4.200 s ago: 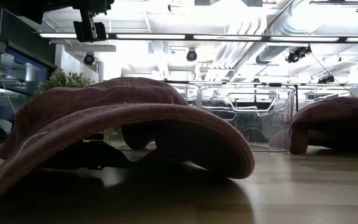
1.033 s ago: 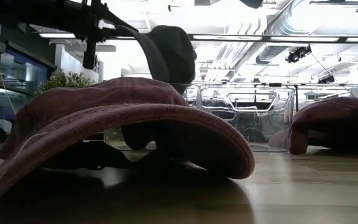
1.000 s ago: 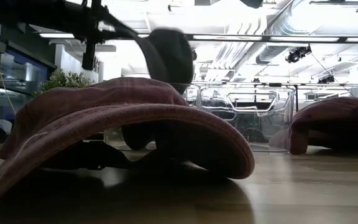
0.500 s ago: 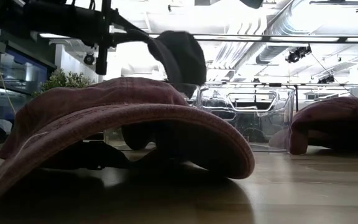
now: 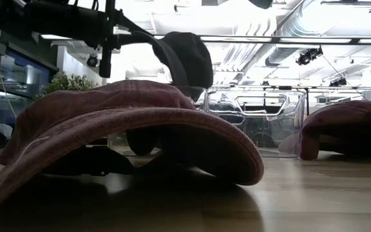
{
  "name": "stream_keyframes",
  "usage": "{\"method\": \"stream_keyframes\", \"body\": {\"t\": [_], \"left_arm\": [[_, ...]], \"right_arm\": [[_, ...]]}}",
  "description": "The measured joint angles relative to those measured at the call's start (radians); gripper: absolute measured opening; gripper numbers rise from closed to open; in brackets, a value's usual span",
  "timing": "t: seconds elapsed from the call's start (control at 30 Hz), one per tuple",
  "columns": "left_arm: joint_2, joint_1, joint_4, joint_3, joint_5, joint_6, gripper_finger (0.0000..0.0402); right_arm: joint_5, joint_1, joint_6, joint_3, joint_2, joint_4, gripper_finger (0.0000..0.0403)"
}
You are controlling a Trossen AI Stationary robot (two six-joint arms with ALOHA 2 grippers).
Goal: Pick & Place hat
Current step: Put the black cap into the left transparent bin
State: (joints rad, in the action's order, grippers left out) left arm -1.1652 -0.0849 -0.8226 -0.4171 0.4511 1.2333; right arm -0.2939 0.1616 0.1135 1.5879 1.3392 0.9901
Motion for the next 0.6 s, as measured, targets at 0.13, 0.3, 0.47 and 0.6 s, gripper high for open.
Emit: {"method": "stream_keyframes", "body": {"t": [0.13, 0.3, 0.47, 0.6], "left_arm": [[-0.002, 0.000, 0.030, 0.000, 0.004, 0.003, 0.0000], [-0.104, 0.000, -0.007, 0.001, 0.004, 0.036, 0.0000], [-0.156, 0.000, -0.077, -0.002, 0.003, 0.055, 0.0000], [-0.182, 0.000, -0.030, -0.002, 0.009, 0.060, 0.0000]], "right_arm": [[0.000, 0.000, -0.001, 0.000, 0.000, 0.000, 0.0129], [0.000, 0.000, -0.001, 0.000, 0.000, 0.000, 0.0129], [0.000, 0.000, 0.001, 0.000, 0.000, 0.000, 0.0129], [0.000, 0.000, 0.001, 0.000, 0.000, 0.000, 0.0129]]}}
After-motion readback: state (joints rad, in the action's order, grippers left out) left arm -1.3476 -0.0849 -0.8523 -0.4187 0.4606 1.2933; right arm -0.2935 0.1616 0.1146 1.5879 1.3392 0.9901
